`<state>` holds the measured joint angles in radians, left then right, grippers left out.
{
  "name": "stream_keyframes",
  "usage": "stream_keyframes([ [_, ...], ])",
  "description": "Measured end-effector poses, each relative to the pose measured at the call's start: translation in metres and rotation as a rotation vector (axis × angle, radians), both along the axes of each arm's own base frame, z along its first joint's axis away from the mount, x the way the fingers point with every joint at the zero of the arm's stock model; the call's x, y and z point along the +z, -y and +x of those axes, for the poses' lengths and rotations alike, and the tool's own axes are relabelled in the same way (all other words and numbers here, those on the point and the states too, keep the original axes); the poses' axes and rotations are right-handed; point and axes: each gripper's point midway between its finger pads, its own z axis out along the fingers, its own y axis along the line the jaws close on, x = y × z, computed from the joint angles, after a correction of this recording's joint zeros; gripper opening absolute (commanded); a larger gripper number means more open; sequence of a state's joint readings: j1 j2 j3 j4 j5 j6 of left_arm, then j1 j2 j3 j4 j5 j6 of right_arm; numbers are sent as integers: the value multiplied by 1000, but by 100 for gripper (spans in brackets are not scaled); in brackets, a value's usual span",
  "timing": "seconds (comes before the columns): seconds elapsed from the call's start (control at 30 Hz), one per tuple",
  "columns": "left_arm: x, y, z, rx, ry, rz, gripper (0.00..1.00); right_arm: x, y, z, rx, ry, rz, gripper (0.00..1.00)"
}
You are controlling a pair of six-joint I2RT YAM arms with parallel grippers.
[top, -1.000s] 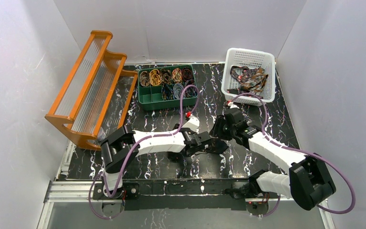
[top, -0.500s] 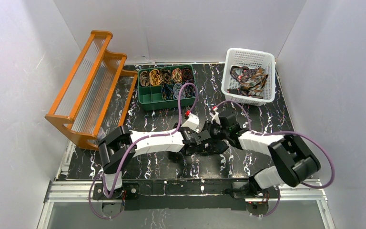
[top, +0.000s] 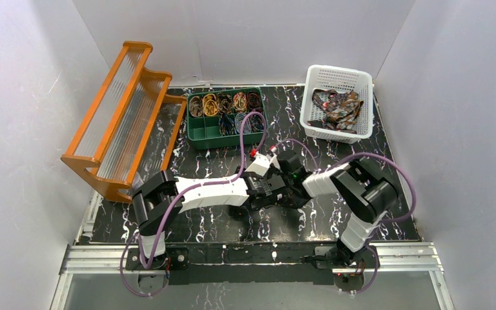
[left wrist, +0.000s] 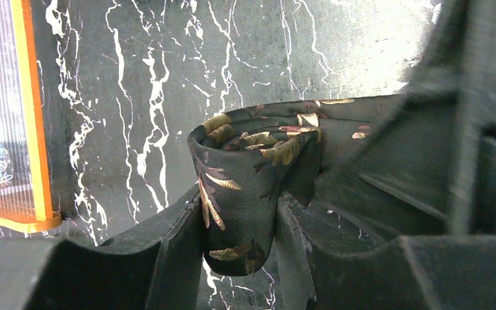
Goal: Roll the ties
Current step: Roll the tie at the center of the board.
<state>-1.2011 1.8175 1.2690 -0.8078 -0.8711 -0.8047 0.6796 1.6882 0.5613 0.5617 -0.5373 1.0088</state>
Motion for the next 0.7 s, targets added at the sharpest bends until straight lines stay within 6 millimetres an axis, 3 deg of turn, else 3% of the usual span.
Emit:
stream_keyframes([
  [0.17,-1,5,0,-6,-5,-18,37,-5,-25,19,7,1,-7,24],
  [0.4,-2,6,-1,-15,-17,-17,38,-12,-36,21,36,-22,-5,25],
  [0.6,-3,6,-1,-11,-14,-20,38,-14,-35,21,42,-12,-26,29],
  [0.7,-3,5,0,-4,-9,-26,38,-3,-29,23,30,28,-52,31],
])
